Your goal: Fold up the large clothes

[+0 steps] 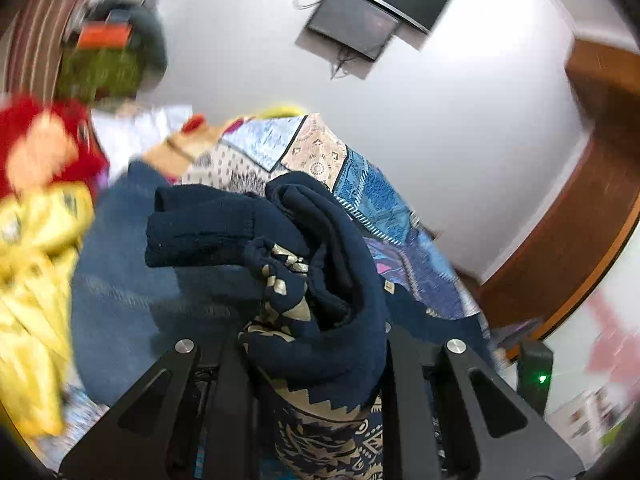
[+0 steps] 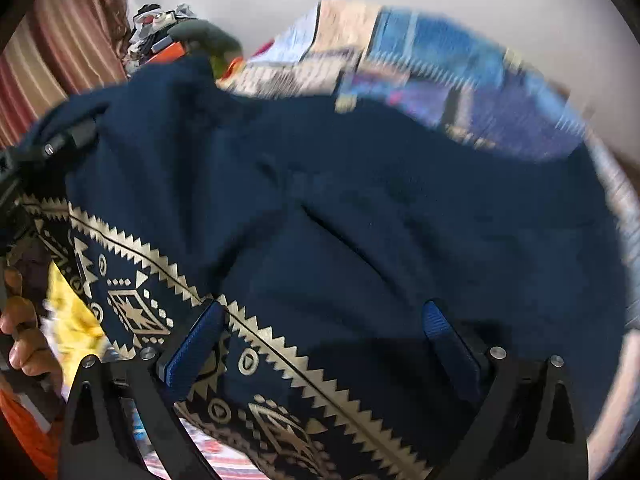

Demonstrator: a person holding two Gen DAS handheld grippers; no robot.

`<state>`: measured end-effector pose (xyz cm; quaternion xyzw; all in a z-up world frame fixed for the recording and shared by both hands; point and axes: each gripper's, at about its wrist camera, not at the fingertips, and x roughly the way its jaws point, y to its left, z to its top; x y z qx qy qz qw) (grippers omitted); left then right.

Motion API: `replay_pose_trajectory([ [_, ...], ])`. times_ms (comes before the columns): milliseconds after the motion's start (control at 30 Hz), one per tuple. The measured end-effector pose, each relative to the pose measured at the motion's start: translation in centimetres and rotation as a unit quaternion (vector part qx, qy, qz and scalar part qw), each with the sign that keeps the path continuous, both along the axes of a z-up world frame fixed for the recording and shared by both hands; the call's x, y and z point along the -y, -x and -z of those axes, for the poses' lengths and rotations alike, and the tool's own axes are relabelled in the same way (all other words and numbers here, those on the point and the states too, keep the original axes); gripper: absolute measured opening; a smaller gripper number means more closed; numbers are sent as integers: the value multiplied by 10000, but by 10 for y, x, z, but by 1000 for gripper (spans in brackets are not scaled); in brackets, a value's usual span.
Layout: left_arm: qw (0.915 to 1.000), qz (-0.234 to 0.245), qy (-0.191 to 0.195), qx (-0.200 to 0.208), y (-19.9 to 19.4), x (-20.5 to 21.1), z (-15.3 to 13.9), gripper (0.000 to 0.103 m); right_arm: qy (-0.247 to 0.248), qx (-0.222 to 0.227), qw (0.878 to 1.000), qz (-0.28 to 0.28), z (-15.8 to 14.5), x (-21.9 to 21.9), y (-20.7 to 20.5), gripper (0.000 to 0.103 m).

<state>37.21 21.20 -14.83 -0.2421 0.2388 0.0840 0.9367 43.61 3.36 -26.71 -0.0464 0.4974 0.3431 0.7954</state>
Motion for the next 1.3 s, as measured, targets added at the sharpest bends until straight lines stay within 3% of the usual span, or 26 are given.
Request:
replay_pose_trajectory([
  [167, 9920, 548, -1137, 49, -17, 60, -26, 17, -37, 39, 9999, 134, -19, 36, 5, 99],
  [267, 9764, 1130, -1835, 150, -30, 121, -37, 17, -15, 403, 9975, 588, -37, 83, 12, 99],
  [333, 9660, 1554, -2063, 132, -37, 159, -34, 17, 21, 622, 9936, 942, -47, 122, 17, 99],
  [400, 9564, 2020, -2109, 29, -45, 191, -25, 17, 83, 736, 9890, 1281, -55, 156, 20, 99],
  [533, 9349, 2925, -1894, -679, -59, 243, 16, 17, 9, 703, 9775, 1990, -63, 232, 25, 99],
  [667, 9128, 3378, -1875, -1322, -57, 266, 58, 17, -19, 602, 9701, 2352, -63, 274, 33, 99],
  [767, 9059, 3387, -2085, -1452, -43, 272, 60, 19, -67, 548, 9696, 2385, -63, 288, 39, 99],
  [800, 9043, 3420, -2105, -1446, -39, 270, 56, 28, -96, 529, 9698, 2380, -64, 288, 39, 99],
  [833, 9026, 3513, -2014, -1461, -33, 266, 51, 45, -133, 525, 9701, 2366, -66, 287, 40, 99],
  [900, 8999, 3741, -1695, -1467, -22, 258, 41, 66, -218, 567, 9712, 2304, -72, 284, 42, 99],
  [967, 9007, 3795, -1560, -1423, -17, 242, 32, 67, -345, 632, 9735, 2170, -81, 278, 50, 99],
  [1033, 9046, 3680, -1660, -1367, -4, 230, 18, 67, -511, 710, 9761, 1990, -92, 265, 54, 99],
  [1100, 9114, 3523, -1716, -1258, 5, 216, 5, 70, -669, 733, 9786, 1802, -99, 250, 55, 99],
  [1233, 9307, 2970, -1855, -1056, 22, 181, -22, 88, -871, 674, 9825, 1504, -104, 215, 50, 99],
  [1300, 9372, 2634, -2033, -1043, 13, 163, -28, 89, -967, 548, 9847, 1342, -100, 196, 45, 99],
])
